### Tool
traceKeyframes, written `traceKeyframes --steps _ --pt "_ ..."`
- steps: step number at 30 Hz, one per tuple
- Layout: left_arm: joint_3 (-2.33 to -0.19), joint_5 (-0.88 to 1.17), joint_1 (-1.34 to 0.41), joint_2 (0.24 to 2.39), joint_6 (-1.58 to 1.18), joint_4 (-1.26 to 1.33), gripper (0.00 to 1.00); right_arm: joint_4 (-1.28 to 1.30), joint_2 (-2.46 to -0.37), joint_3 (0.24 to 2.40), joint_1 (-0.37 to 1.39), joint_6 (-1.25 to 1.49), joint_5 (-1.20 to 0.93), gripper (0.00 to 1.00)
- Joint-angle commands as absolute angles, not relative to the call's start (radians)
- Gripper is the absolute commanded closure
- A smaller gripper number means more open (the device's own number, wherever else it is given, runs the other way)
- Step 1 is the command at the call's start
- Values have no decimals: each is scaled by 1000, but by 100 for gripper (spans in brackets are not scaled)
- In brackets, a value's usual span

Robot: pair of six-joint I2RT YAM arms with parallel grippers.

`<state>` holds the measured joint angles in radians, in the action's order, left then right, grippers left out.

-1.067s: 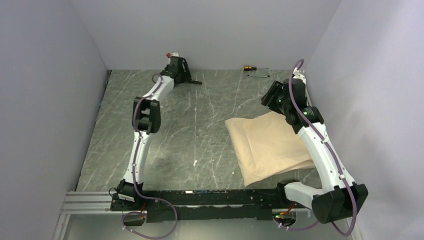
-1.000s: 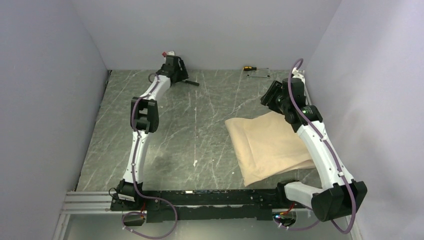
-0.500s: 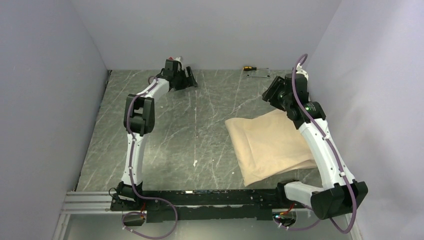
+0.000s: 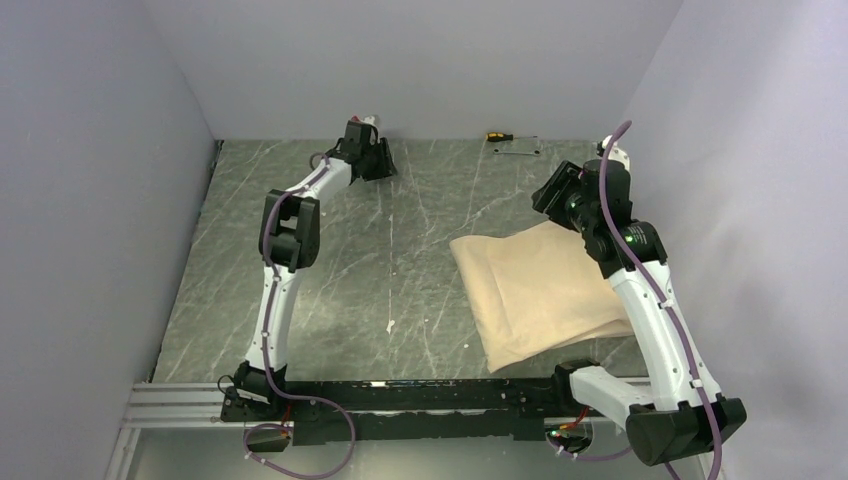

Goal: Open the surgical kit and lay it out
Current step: Move the distractor to the center of the board.

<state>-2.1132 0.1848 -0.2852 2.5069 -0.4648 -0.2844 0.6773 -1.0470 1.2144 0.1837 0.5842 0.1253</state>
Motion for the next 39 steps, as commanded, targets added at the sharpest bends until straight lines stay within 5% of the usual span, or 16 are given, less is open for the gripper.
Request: traceKeyframes --steps 1,14,25,31,35,39 --pt "-2189 108 -281 2585 -460 -259 52 694 -1035 1213 178 583 126 42" --pt "-2363 257 -235 2735 -525 -122 45 740 -1088 1266 178 604 126 43" --pt "-1989 397 -264 2283 -534 -199 29 759 -1043 1238 174 588 110 42" --pt "-1714 202 -372 1978 -700 -326 1 881 -1030 1243 167 603 46 36" --pt "-1664 35 -542 1857 -683 -510 0 924 -1018 1197 167 616 -27 34" --pt "-1553 95 -669 1780 -779 -526 3 947 -958 1150 167 648 -1 35"
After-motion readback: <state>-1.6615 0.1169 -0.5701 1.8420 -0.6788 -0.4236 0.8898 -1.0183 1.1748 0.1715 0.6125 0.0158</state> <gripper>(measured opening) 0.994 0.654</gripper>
